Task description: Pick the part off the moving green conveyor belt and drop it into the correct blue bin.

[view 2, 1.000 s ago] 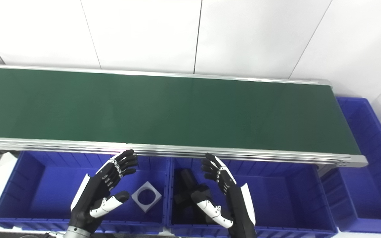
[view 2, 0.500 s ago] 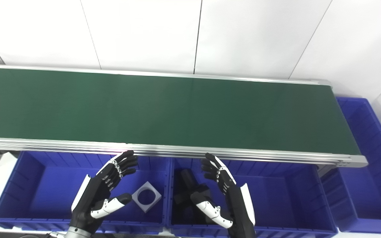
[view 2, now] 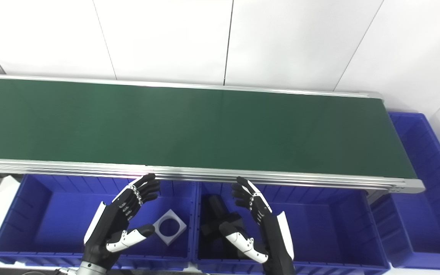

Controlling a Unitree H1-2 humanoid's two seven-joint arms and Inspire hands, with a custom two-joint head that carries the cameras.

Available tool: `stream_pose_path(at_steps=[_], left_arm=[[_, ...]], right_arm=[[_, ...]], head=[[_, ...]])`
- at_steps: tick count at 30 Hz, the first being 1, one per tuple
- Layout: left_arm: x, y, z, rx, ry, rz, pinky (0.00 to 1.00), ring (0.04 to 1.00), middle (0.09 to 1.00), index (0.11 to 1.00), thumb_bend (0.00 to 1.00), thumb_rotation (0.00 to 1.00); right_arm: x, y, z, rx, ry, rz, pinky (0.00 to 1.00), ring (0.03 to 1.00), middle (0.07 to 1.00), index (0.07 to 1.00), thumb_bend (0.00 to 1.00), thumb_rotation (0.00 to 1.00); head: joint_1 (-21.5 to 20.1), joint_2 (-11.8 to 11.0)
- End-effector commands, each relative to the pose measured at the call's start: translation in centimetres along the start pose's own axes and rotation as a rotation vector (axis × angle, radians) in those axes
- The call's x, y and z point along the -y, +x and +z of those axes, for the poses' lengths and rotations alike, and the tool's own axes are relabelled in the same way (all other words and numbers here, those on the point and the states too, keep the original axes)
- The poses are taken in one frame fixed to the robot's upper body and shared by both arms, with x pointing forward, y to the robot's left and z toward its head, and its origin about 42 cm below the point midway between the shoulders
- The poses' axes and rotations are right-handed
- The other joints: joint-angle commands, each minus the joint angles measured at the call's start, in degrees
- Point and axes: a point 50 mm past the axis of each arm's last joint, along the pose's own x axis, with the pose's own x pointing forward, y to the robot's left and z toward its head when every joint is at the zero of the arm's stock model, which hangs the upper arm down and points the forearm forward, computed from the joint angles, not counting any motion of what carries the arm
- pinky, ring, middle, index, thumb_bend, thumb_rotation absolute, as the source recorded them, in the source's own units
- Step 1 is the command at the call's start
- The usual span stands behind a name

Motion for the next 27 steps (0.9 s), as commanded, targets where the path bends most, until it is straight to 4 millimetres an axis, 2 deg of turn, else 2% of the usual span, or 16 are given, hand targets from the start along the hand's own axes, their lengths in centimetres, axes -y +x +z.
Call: stream_pose_path(at_steps=[1,10,12,13,14,15,16,17,18,22,23,24,25,26,27], left_arm=[[0.0,0.4,0.7,0.063,-0.002,-0.004,0.81,0.829,0.829,0.843,0.86,0.49],[0.0,0.4,0.6,0.064,0.007,-0.007,0.80,0.824,0.822,0.837,0.86,0.49],[-0.1,0.4,0.5,0.061,0.015,-0.007,0.79,0.820,0.822,0.834,0.86,0.50],[0.0,0.3,0.4,0.059,0.015,-0.008,0.79,0.820,0.822,0.833,0.86,0.51],[0.1,0.3,0.3,0.058,0.014,-0.009,0.79,0.818,0.824,0.831,0.87,0.50],[0.2,0.3,0.1,0.056,0.011,-0.012,0.79,0.817,0.825,0.829,0.87,0.50],[0.3,0.3,0.0,0.054,0.010,-0.014,0.78,0.817,0.826,0.828,0.87,0.50],[0.4,0.3,-0.1,0.052,0.006,-0.016,0.78,0.816,0.826,0.827,0.87,0.49],[0.5,0.3,-0.2,0.052,0.004,-0.017,0.77,0.806,0.819,0.816,0.87,0.47],[0.9,0.5,-0.7,0.043,-0.006,-0.021,0.74,0.786,0.809,0.805,0.87,0.44],[0.9,0.5,-0.8,0.039,-0.006,-0.022,0.74,0.782,0.808,0.805,0.88,0.44],[1.0,0.6,-1.0,0.039,-0.004,-0.022,0.74,0.781,0.807,0.805,0.88,0.44],[1.0,0.7,-1.2,0.040,-0.002,-0.022,0.73,0.775,0.802,0.800,0.88,0.44],[1.0,0.7,-1.4,0.039,-0.001,-0.021,0.72,0.772,0.799,0.797,0.87,0.43],[1.0,0.8,-1.6,0.039,0.000,-0.020,0.72,0.769,0.795,0.790,0.87,0.43]], right_arm=[[0.0,0.5,1.0,0.082,0.007,-0.012,0.76,0.803,0.827,0.875,0.70,0.53],[-0.1,0.4,0.9,0.082,0.008,-0.011,0.76,0.806,0.834,0.874,0.69,0.51],[-0.1,0.4,0.8,0.085,-0.001,-0.010,0.75,0.805,0.833,0.875,0.68,0.52],[-0.1,0.3,0.6,0.084,-0.001,-0.010,0.75,0.805,0.833,0.875,0.68,0.52],[0.0,0.3,0.5,0.084,0.000,-0.011,0.76,0.810,0.838,0.878,0.67,0.53],[0.1,0.2,0.3,0.083,0.003,-0.011,0.76,0.813,0.840,0.880,0.67,0.53],[0.2,0.2,0.2,0.083,0.006,-0.011,0.76,0.815,0.841,0.881,0.67,0.52],[0.3,0.1,-0.1,0.081,0.009,-0.008,0.77,0.817,0.842,0.882,0.67,0.52],[0.4,0.1,-0.2,0.080,0.011,-0.005,0.78,0.829,0.853,0.896,0.66,0.53],[0.8,-0.1,-1.2,0.050,0.041,-0.005,0.83,0.863,0.883,0.923,0.67,0.56],[0.8,-0.1,-1.3,0.046,0.046,-0.004,0.84,0.875,0.892,0.933,0.66,0.55],[0.9,-0.1,-1.5,0.040,0.053,-0.007,0.85,0.879,0.895,0.937,0.66,0.55],[0.9,-0.1,-1.7,0.035,0.058,-0.009,0.86,0.884,0.901,0.947,0.65,0.54],[0.8,-0.1,-1.8,0.021,0.074,-0.016,0.86,0.887,0.905,0.954,0.64,0.53],[0.8,-0.1,-1.9,0.011,0.085,-0.021,0.89,0.902,0.910,0.966,0.62,0.50]], head=[[0.0,0.0],[1.2,-0.5],[3.7,-1.7],[6.9,-2.9],[6.9,-2.9],[10.7,-4.7],[10.7,-4.7],[13.7,-6.3],[14.2,-6.7],[20.7,-11.7],[21.0,-12.0],[23.0,-13.8],[23.3,-14.1],[24.9,-15.8],[24.9,-15.8]])
